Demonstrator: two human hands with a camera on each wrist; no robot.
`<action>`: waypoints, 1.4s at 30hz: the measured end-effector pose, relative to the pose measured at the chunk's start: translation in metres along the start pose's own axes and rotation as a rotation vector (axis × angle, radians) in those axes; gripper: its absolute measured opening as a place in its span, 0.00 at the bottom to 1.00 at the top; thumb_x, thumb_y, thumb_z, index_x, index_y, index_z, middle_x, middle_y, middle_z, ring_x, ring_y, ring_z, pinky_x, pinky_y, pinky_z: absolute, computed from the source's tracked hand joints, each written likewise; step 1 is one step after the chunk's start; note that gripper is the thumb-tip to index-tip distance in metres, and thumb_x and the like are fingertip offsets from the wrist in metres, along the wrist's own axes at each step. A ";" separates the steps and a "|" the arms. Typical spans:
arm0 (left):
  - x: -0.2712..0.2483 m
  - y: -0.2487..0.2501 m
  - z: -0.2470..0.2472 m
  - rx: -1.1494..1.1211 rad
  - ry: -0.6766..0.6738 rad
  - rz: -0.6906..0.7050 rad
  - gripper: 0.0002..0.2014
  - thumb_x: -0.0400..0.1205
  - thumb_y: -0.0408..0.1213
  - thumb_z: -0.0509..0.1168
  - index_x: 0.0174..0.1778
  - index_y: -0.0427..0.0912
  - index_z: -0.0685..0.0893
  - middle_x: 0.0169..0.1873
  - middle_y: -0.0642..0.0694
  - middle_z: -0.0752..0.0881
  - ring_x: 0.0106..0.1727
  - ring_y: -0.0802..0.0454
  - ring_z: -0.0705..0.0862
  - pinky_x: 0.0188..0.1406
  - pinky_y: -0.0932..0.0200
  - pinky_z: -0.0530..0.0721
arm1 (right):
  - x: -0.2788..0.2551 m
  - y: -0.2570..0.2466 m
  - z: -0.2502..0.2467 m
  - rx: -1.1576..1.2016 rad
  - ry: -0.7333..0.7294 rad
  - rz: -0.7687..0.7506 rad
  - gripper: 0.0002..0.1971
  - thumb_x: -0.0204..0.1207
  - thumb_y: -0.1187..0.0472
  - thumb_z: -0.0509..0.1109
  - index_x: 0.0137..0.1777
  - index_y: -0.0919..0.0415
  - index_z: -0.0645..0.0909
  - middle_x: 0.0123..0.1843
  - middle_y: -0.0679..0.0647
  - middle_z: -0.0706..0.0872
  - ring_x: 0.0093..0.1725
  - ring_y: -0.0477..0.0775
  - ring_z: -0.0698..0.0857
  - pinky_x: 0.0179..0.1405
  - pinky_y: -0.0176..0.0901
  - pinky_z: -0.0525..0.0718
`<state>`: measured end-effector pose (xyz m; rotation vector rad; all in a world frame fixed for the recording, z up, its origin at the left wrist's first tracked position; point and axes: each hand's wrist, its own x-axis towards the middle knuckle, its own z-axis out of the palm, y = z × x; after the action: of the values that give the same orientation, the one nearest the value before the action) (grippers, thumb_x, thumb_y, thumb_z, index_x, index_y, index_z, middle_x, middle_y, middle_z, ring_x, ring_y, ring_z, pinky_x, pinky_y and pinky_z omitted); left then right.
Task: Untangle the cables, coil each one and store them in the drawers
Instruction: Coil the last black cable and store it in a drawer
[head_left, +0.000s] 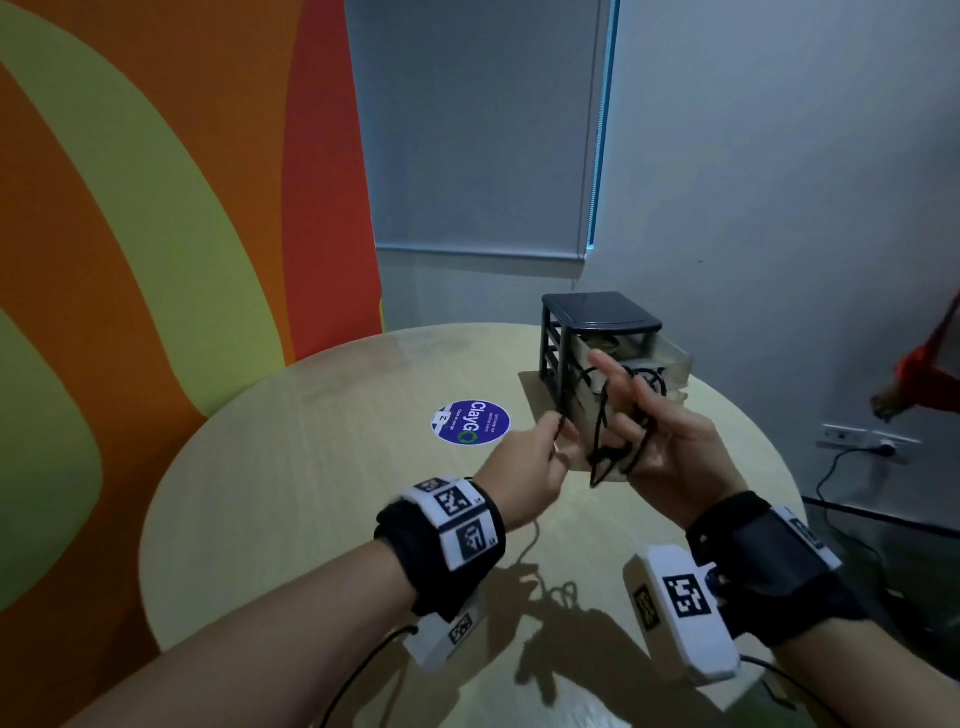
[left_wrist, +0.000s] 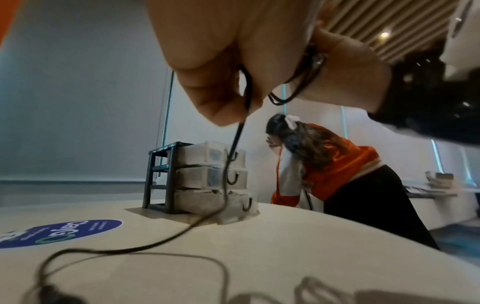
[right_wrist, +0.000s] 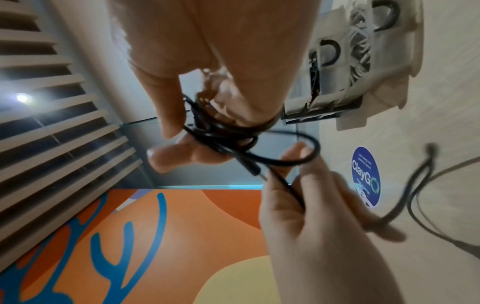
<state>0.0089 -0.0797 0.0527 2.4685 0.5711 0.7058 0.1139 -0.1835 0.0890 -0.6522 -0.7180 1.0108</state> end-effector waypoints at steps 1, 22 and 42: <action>-0.001 -0.001 0.004 0.037 -0.041 -0.009 0.09 0.84 0.35 0.57 0.59 0.39 0.75 0.37 0.38 0.86 0.40 0.42 0.84 0.37 0.56 0.75 | 0.001 0.000 0.000 -0.026 0.003 -0.026 0.20 0.73 0.61 0.59 0.64 0.58 0.80 0.41 0.44 0.87 0.26 0.40 0.80 0.24 0.32 0.80; 0.018 0.006 -0.029 0.131 0.015 -0.005 0.09 0.82 0.35 0.62 0.57 0.43 0.81 0.47 0.45 0.87 0.45 0.53 0.81 0.30 0.76 0.69 | 0.001 0.009 -0.029 -0.637 -0.141 0.374 0.26 0.70 0.37 0.69 0.32 0.64 0.74 0.20 0.47 0.59 0.19 0.46 0.57 0.21 0.34 0.65; 0.012 0.006 -0.031 -0.936 -0.290 -0.323 0.02 0.81 0.28 0.63 0.47 0.36 0.80 0.25 0.48 0.80 0.28 0.51 0.83 0.33 0.61 0.85 | 0.007 0.021 -0.022 -0.159 -0.086 0.257 0.19 0.67 0.58 0.75 0.51 0.63 0.71 0.30 0.52 0.57 0.26 0.46 0.68 0.33 0.39 0.80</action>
<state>0.0022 -0.0669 0.0831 1.5179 0.3832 0.3460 0.1228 -0.1725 0.0614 -0.8588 -0.8094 1.2322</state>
